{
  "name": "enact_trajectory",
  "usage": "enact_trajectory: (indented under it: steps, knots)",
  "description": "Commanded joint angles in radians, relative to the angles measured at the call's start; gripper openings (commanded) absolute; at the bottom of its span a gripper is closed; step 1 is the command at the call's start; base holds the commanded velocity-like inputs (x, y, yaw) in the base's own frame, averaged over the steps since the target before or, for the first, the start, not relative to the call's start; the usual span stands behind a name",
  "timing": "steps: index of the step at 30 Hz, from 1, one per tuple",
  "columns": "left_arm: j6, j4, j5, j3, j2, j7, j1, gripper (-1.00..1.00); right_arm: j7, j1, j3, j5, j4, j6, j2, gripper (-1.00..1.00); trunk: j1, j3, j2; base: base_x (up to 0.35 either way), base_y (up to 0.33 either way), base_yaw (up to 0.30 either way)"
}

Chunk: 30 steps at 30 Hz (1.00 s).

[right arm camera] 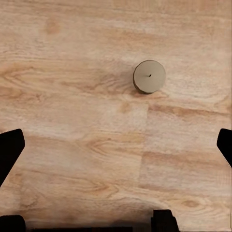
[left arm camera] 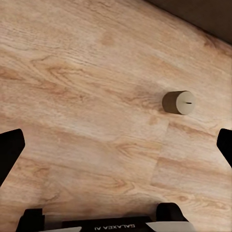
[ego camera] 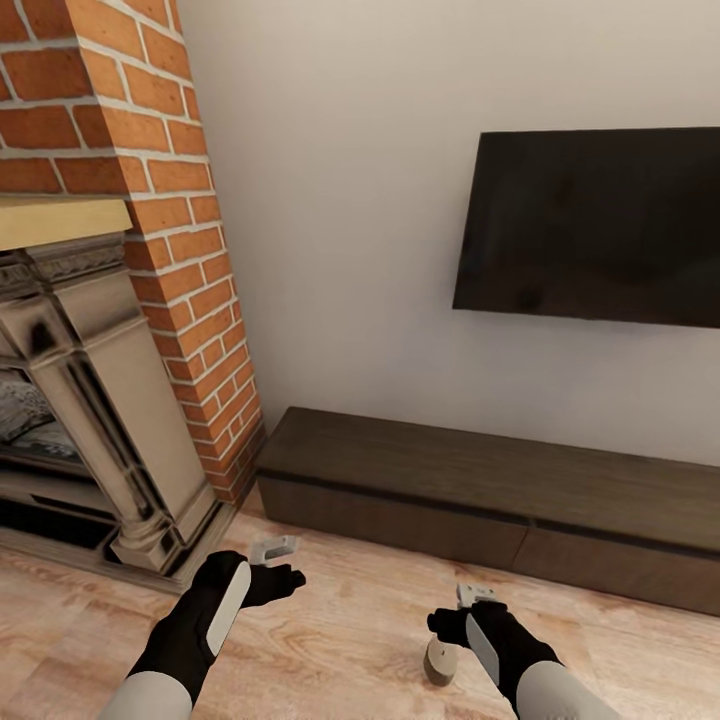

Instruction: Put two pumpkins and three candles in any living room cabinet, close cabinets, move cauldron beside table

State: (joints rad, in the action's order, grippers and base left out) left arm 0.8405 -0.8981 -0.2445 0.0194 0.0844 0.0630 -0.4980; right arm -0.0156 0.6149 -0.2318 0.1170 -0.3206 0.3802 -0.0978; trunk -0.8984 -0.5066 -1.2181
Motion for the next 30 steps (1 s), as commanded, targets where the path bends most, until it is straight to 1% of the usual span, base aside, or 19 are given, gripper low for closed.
enact_trajectory:
  steps: [1, 2, 3, 7, 9, 10, 12, 14, 17, 23, 30]
  knots:
    - [0.005, -0.002, -0.01, 0.002, 0.001, 0.006, 0.0, 1.0, 0.002, 0.011, -0.007, 0.011, -0.002, 0.042, 0.0, 1.0, -0.004, -0.004, -0.008, 0.0, 0.0, 0.0]
    - [0.005, -0.002, -0.01, 0.002, 0.001, 0.006, 0.0, 1.0, 0.002, 0.019, -0.007, 0.011, -0.002, 0.065, 0.001, 1.0, -0.008, -0.007, -0.015, 0.0, 0.0, 0.0]
    - [0.006, -0.004, -0.01, 0.002, 0.001, 0.006, 0.0, 1.0, 0.002, 0.075, -0.007, 0.01, 0.007, 0.204, 0.014, 1.0, -0.012, -0.011, -0.022, 0.0, 0.0, 0.0]
    - [0.006, -0.004, -0.01, 0.002, 0.001, 0.007, 0.0, 1.0, 0.002, 0.119, -0.007, 0.01, 0.027, 0.285, 0.024, 1.0, -0.027, -0.023, -0.05, 0.0, 0.0, 0.0]
    - [0.006, -0.004, -0.01, 0.002, 0.001, 0.006, 0.0, 1.0, 0.002, 0.134, -0.007, 0.011, 0.04, 0.294, 0.029, 1.0, -0.035, -0.029, -0.064, 0.0, 0.0, 0.0]
    - [0.006, -0.004, -0.01, 0.002, 0.001, 0.007, 0.0, 1.0, 0.002, 0.152, -0.007, 0.011, 0.058, 0.3, 0.037, 1.0, -0.038, -0.033, -0.071, 0.0, 0.0, 0.0]
    - [0.006, -0.004, -0.01, 0.002, 0.001, 0.006, 0.0, 1.0, 0.002, 0.203, -0.007, 0.009, 0.127, 0.307, 0.071, 1.0, -0.046, -0.039, -0.085, 0.0, 0.0, 0.0]
    - [0.006, -0.004, -0.01, 0.002, 0.002, 0.006, 0.0, 1.0, 0.002, 0.218, -0.007, 0.009, 0.144, 0.308, 0.081, 1.0, -0.054, -0.045, -0.099, 0.0, 0.0, 0.0]
    - [0.006, -0.005, -0.01, 0.002, 0.004, 0.006, 0.0, 1.0, 0.003, 0.229, -0.007, 0.008, 0.156, 0.308, 0.088, 1.0, -0.065, -0.055, -0.12, 0.0, 0.0, 0.0]
    - [0.007, -0.004, -0.01, 0.002, 0.018, 0.006, 0.0, 1.0, 0.009, 0.234, -0.007, 0.007, 0.163, 0.309, 0.091, 1.0, -0.088, -0.073, -0.162, 0.0, 0.0, 0.0]
    - [0.008, -0.005, -0.01, 0.002, 0.02, 0.006, -0.001, 1.0, 0.018, 0.234, -0.006, 0.005, 0.164, 0.306, 0.092, 1.0, -0.115, -0.095, -0.211, 0.0, 0.0, 0.0]
